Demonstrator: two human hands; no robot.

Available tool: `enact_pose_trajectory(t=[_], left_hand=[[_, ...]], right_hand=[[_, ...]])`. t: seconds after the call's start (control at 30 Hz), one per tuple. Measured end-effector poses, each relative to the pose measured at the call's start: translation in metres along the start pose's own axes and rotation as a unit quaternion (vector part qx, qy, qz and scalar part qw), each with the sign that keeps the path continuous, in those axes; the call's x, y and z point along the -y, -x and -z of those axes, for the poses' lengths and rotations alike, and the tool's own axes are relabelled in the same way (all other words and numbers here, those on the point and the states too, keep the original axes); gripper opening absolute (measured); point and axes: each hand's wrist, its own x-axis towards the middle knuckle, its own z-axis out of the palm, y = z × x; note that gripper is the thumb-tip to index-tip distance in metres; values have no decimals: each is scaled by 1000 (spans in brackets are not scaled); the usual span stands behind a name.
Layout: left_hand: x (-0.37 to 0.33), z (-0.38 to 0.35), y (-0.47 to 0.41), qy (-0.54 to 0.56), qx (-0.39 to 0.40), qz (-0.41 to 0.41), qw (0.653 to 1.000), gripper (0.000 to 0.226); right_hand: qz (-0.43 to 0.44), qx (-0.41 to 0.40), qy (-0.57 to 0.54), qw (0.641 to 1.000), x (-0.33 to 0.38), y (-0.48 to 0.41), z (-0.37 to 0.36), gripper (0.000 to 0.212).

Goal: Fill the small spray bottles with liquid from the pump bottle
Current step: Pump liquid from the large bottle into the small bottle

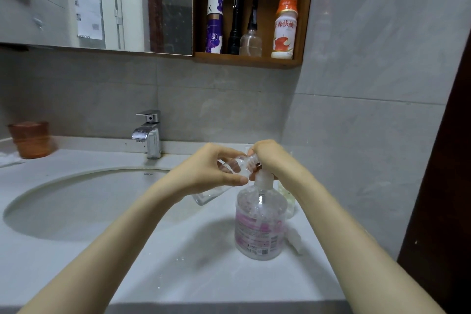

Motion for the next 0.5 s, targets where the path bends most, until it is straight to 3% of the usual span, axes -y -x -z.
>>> enact_pose_trajectory(t=[0.5], left_hand=[[11, -3, -3, -15, -4, 31, 999, 45]], right_hand=[[9, -5, -34, 999, -10, -13, -4, 28]])
